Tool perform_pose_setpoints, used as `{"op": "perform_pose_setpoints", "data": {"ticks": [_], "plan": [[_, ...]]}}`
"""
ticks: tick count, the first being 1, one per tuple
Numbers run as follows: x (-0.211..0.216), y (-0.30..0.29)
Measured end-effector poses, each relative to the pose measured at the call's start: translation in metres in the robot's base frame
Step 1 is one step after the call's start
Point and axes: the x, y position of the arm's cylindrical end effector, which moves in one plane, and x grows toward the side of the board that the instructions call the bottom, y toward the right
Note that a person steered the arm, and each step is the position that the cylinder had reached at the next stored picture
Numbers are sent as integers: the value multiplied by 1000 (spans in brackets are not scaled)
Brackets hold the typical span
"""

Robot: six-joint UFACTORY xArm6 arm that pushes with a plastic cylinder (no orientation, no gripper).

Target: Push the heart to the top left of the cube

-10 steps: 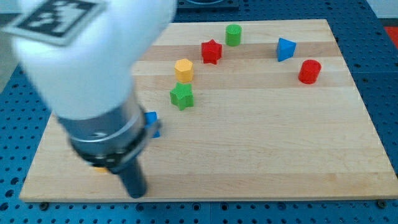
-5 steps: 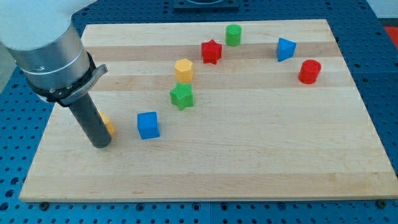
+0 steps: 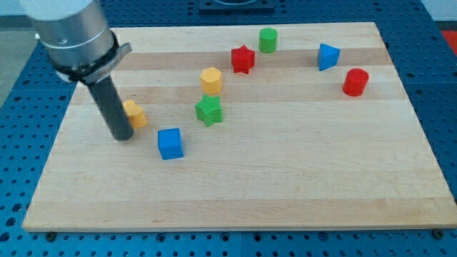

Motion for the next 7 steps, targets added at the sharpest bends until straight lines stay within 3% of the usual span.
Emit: {"op": "perform_pose_setpoints", "data": {"ticks": [3,5,7], "plan": [[80,36],[86,160],[87,187]]}}
